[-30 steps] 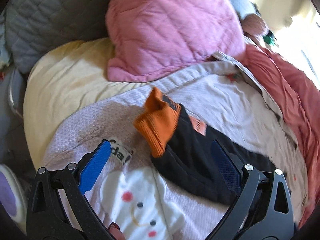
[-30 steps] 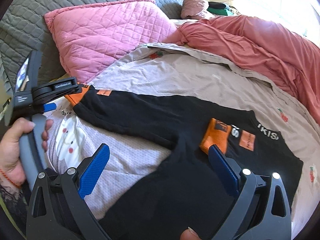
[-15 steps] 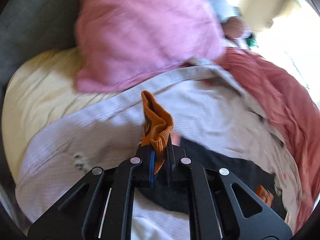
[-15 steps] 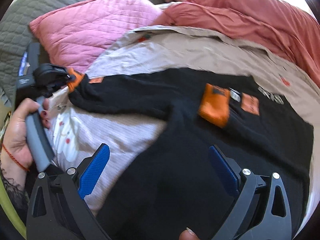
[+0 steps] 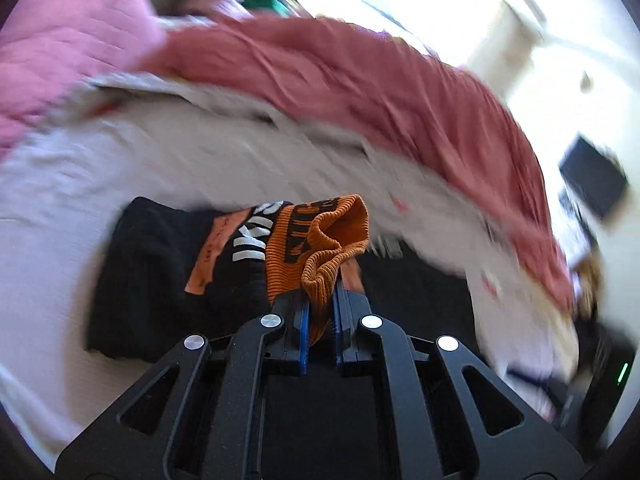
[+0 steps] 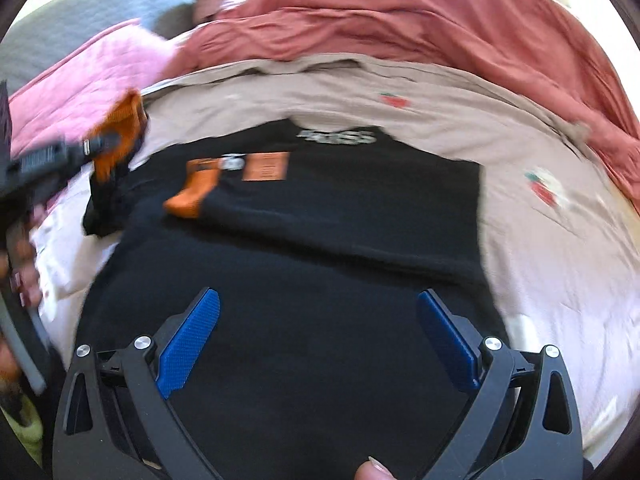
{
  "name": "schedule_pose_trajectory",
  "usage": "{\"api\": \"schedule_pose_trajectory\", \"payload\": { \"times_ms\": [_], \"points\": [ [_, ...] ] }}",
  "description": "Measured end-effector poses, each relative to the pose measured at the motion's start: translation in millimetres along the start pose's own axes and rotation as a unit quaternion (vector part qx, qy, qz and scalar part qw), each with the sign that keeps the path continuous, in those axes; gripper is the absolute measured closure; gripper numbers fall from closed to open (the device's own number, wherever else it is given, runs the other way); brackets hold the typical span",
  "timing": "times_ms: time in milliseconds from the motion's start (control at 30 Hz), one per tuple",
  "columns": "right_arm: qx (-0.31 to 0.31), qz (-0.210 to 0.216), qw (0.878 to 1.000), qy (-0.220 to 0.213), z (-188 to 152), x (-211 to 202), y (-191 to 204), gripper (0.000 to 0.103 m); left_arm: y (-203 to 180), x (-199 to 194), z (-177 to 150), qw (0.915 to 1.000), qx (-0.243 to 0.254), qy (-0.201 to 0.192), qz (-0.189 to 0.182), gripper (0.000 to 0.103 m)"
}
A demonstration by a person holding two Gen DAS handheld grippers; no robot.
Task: Fold small clothes
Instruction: 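Fold the sleeve across the shirt body with the left tool and open, then grasp the folded orange cuff with the right tool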
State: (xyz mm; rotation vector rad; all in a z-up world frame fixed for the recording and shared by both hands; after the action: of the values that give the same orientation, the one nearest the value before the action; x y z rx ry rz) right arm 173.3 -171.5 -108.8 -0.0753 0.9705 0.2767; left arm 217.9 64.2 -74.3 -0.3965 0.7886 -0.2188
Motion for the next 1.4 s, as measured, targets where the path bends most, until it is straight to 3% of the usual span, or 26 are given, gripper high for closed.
{"api": "schedule_pose_trajectory", "payload": {
  "times_ms": [100,200,267,300,367,433,567,667,833,867,900,967,1000,1100,1133,1200,1300,1400],
  "points": [
    [0.019,-0.012,1.000,0.003,0,4,-14,0.005,-4,37,-34,0.9971,0.016,0.074,-0.007,0.098],
    [0.023,-0.019,1.000,0.006,0,9,-18,0.005,2,58,-52,0.9917,0.035,0.124,0.003,0.095],
    [0.022,-0.021,1.000,0.006,1,11,-17,0.005,-1,55,-55,0.9908,0.041,0.129,-0.007,0.090],
    [0.022,-0.021,1.000,0.006,2,12,-16,0.005,-3,52,-54,0.9908,0.037,0.129,-0.017,0.082],
    [0.027,-0.016,0.999,0.008,4,14,-12,0.005,-10,45,-52,0.9889,0.020,0.136,-0.058,0.072],
    [0.029,-0.005,1.000,0.010,6,15,-5,0.005,-11,40,-50,0.9878,0.022,0.136,-0.073,0.071],
    [0.035,0.020,0.999,0.015,15,22,19,0.005,-3,29,-31,0.9929,0.027,0.107,-0.044,0.071],
    [0.040,0.052,0.998,0.024,21,31,43,0.005,35,18,-12,0.9962,-0.033,0.079,-0.012,0.068],
    [0.044,0.116,0.991,0.047,29,53,96,0.006,89,8,1,0.9924,-0.089,0.058,0.062,0.067],
    [0.043,0.124,0.990,0.051,31,60,105,0.006,94,4,4,0.9920,-0.091,0.049,0.074,0.061],
    [0.044,0.125,0.990,0.056,32,66,111,0.008,97,0,7,0.9916,-0.089,0.038,0.086,0.050],
    [0.051,0.126,0.988,0.071,32,81,121,0.021,99,-7,14,0.9912,-0.083,0.019,0.101,0.043],
    [0.057,0.127,0.987,0.076,32,87,125,0.028,98,-8,16,0.9916,-0.077,0.013,0.103,0.043],
    [0.072,0.133,0.986,0.074,33,96,129,0.033,97,-12,21,0.9914,-0.058,0.002,0.117,0.042],
    [0.074,0.138,0.985,0.070,34,96,131,0.043,97,-13,21,0.9912,-0.055,0.000,0.120,0.041],
    [0.072,0.143,0.985,0.063,37,95,134,0.048,98,-13,24,0.9907,-0.054,-0.005,0.125,0.037],
    [0.056,0.157,0.985,0.051,42,89,138,0.082,102,-19,27,0.9906,-0.060,-0.017,0.122,0.035],
    [0.034,0.159,0.986,0.029,49,76,140,0.086,111,-28,34,0.9890,-0.075,-0.039,0.122,0.032]
  ]
}}
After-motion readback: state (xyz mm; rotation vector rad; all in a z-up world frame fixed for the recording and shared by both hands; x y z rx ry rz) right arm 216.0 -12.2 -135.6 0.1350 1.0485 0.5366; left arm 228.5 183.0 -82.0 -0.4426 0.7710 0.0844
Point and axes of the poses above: each gripper's, at about its wrist camera, not at the fingertips, and x roughly the way its jaws point, y to its left, z to its top, the point moved 8 cm from there along x, roughly the way its jaws point, and after that the axes turned 2 degrees about y, right-handed, at the moved point
